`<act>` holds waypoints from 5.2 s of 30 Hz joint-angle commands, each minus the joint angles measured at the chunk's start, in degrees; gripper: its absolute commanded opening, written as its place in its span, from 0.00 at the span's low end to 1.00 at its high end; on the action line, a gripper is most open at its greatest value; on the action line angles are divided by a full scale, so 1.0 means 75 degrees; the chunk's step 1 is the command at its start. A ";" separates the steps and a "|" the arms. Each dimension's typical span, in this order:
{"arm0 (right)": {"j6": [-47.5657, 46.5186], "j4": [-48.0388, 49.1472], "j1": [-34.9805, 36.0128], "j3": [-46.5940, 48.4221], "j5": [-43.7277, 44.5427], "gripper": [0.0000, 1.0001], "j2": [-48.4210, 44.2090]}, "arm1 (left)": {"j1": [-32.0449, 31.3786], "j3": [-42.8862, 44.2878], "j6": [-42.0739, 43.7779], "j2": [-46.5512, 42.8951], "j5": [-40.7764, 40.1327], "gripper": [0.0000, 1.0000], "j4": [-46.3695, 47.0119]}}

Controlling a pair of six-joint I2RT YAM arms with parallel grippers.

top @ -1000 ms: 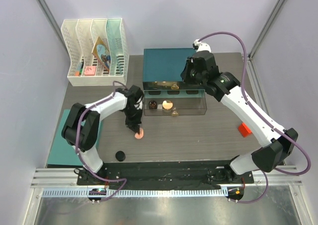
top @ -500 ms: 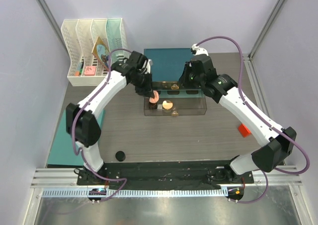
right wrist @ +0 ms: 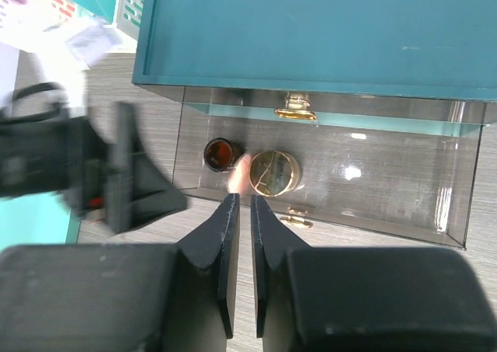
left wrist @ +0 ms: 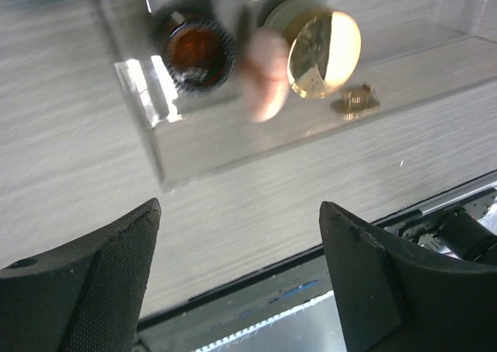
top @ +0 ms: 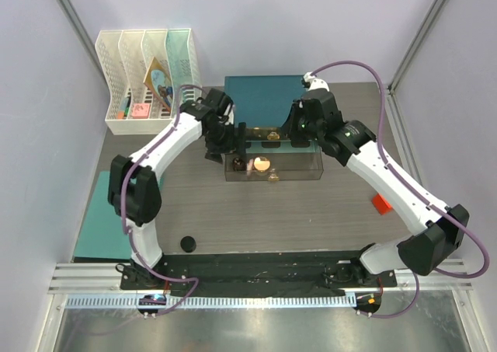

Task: Organize the makeup

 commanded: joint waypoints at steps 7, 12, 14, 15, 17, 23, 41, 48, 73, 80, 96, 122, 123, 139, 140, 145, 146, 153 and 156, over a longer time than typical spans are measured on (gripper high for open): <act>0.0051 0.0472 -0.0028 -0.0128 -0.0557 0.17 -0.0051 | 0.0278 -0.1839 0.0091 -0.2406 -0.1837 0.91 -0.1971; 0.0004 0.0554 -0.0028 -0.0058 -0.0803 0.17 0.0148 | 0.0301 -0.3317 -0.0483 -0.3202 -0.1709 0.93 -0.2148; -0.0019 0.0589 -0.0028 -0.0023 -0.0909 0.17 0.0230 | 0.0301 -0.4044 -0.0683 -0.3379 -0.1697 0.95 -0.2078; -0.0008 0.0578 -0.0028 -0.0023 -0.0932 0.18 0.0254 | 0.0301 -0.4279 -0.0904 -0.3565 -0.1615 0.96 -0.1961; -0.0031 0.0601 -0.0028 -0.0022 -0.1003 0.18 0.0289 | 0.0301 -0.4958 -0.1128 -0.3742 -0.1393 0.97 -0.1693; -0.0078 0.0601 -0.0039 0.0001 -0.1085 0.18 0.0430 | 0.0301 -0.6131 -0.1597 -0.4036 -0.1064 0.98 -0.1200; -0.0207 0.0590 -0.0028 -0.0069 -0.1296 0.20 0.0278 | 0.0114 -0.6953 -0.2066 -0.2854 -0.0747 0.79 -0.0179; -0.0300 0.0555 -0.0028 -0.0186 -0.1214 0.20 0.0125 | -0.0109 -0.7117 -0.2218 -0.2489 -0.0490 0.55 0.0137; -0.0488 0.0367 -0.0039 -0.0374 -0.0933 0.21 -0.0050 | -0.0156 0.0027 -0.1117 -0.0405 -0.0795 0.00 -0.0976; -0.0418 0.0332 -0.0039 -0.0561 -0.1038 0.21 -0.0062 | -0.0156 0.1027 -0.1433 0.0733 -0.0419 0.00 -0.0110; -0.0394 0.0261 0.0077 -0.1944 -0.1648 0.24 -0.0274 | -0.0156 0.1812 -0.1222 0.1050 -0.0267 0.75 0.0559; -0.0957 0.0918 0.2633 -0.2343 0.1866 0.01 0.1543 | 0.0536 0.5481 -0.1070 0.2620 -0.1287 0.00 -0.0273; -0.0980 0.0964 0.2621 -0.2320 0.2030 0.01 0.1601 | 0.0547 0.5458 -0.1082 0.2644 -0.1275 0.00 -0.0250; -0.1096 0.2194 0.2644 -0.1349 0.4094 0.01 0.3570 | 0.0559 0.4837 -0.0777 0.3148 -0.1228 0.00 -0.0858; -0.1155 0.2346 0.2644 -0.1242 0.4234 0.01 0.3640 | 0.0548 0.4801 -0.0765 0.3148 -0.1216 0.00 -0.0859; -0.1741 0.3096 0.2621 -0.0750 0.5170 0.01 0.4062 | 0.0559 0.4485 -0.0730 0.3125 -0.1169 0.00 -0.0847; -0.2009 0.3376 0.2632 -0.0691 0.5335 0.01 0.4132 | 0.0559 0.4473 -0.0730 0.3136 -0.1146 0.00 -0.0835; -0.2960 0.4339 0.2410 0.0116 0.6414 0.01 0.5070 | 0.0571 0.4403 -0.0742 0.3207 -0.0947 0.00 -0.0870; -0.3240 0.4678 0.2235 0.0305 0.6532 0.01 0.5363 | 0.0594 0.4309 -0.0800 0.3253 -0.0830 0.00 -0.0824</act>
